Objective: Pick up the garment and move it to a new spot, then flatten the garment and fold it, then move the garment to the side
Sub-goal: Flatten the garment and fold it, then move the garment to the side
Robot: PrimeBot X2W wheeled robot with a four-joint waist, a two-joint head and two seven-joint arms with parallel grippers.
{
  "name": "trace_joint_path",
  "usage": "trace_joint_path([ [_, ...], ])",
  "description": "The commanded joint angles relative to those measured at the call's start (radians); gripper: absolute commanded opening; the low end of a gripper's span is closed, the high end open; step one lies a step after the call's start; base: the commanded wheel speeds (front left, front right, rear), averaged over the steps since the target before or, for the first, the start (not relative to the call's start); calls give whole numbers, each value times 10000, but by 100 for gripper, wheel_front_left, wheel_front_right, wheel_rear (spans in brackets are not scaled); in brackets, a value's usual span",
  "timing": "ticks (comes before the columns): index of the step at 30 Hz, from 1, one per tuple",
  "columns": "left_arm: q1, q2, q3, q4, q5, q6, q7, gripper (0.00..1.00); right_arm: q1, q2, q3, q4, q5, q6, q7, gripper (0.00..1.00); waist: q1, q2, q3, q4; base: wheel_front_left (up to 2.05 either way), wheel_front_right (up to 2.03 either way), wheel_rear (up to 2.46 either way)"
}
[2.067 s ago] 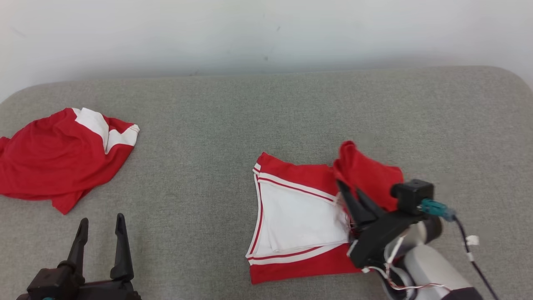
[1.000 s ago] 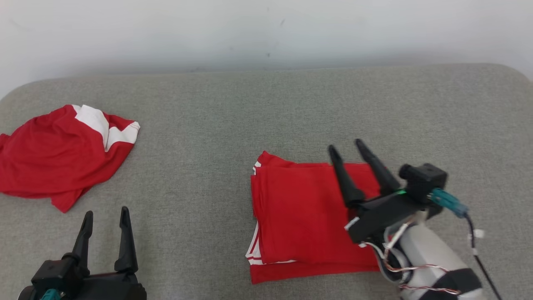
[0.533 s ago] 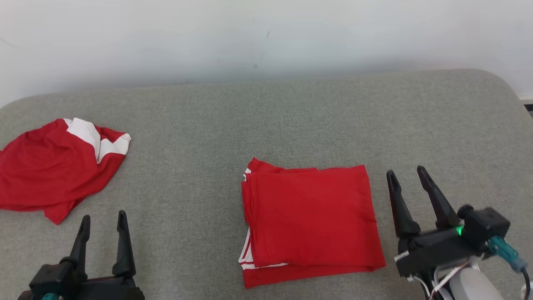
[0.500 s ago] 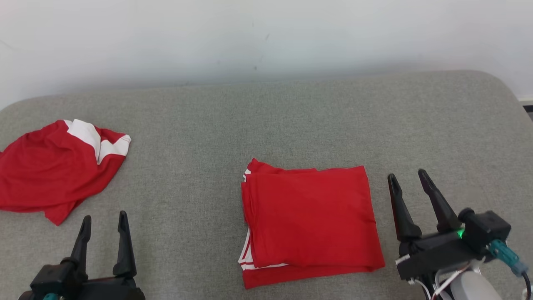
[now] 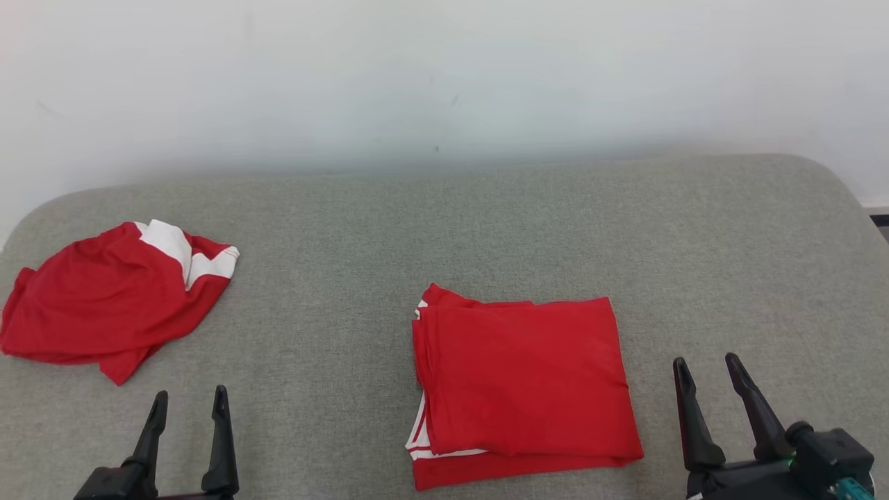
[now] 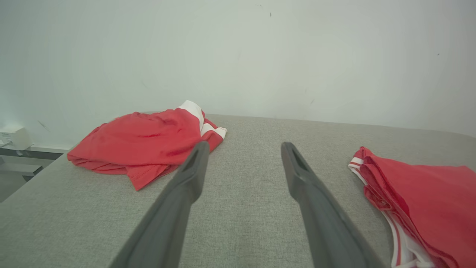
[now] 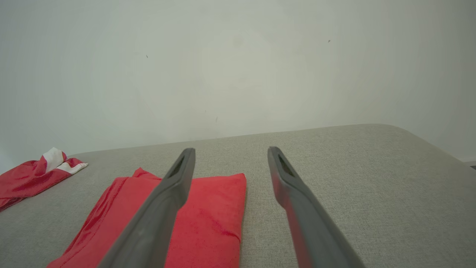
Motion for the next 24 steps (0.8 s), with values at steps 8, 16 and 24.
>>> trace_joint_path([
  [8,440,186,-136,-269,42,-114,-6,100,591,171,-329,-328,-307,-29,266,100,2,1,-197,179,0,0,0],
  [16,588,268,-226,-353,-37,-106,-6,100,731,281,-534,-308,-440,-29,335,100,2,1,-207,310,0,0,0],
  [24,554,285,-268,-354,-107,-49,-6,100,810,370,-556,-375,-549,-29,321,100,2,1,-179,337,0,0,0],
])
